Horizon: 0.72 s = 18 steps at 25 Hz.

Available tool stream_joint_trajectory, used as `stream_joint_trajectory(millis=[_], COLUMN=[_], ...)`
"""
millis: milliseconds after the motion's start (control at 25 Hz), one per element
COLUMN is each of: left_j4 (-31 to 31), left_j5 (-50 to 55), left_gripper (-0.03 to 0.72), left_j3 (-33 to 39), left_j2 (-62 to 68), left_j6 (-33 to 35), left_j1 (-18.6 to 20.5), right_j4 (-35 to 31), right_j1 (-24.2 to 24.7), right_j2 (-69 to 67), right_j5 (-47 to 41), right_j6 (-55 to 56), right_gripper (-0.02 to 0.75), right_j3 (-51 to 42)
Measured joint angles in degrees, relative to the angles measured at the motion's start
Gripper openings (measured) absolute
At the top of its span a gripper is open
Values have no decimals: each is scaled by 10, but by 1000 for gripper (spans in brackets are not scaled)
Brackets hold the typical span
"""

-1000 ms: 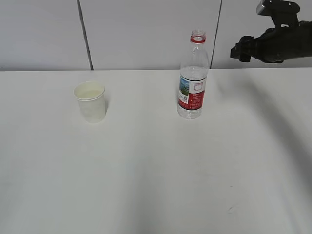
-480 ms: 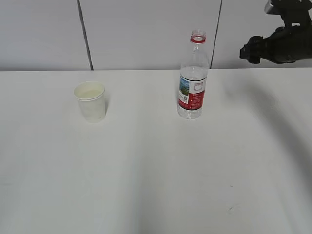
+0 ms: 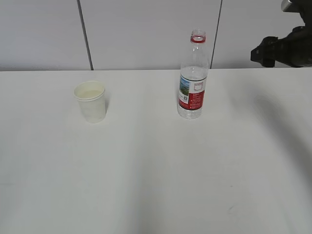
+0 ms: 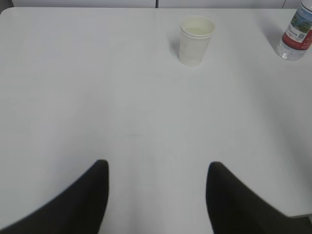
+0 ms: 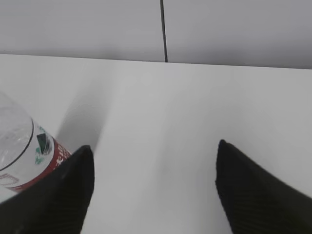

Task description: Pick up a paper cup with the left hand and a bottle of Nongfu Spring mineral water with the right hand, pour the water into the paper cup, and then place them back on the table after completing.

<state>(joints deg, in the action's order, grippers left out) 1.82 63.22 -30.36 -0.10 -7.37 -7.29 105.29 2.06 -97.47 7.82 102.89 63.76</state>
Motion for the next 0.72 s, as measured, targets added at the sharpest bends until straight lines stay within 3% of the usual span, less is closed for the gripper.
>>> stream_joint_trajectory(millis=[720], left_j4=[-3], left_j5=[-1], left_gripper=[357], left_j3=[0], left_j2=[0], left_j6=[0], left_j1=[0], right_j4=[0], right_j1=[0], right_j2=[190], right_j5=[-1], right_j6=[-1], right_gripper=[573], right_j3=[-150])
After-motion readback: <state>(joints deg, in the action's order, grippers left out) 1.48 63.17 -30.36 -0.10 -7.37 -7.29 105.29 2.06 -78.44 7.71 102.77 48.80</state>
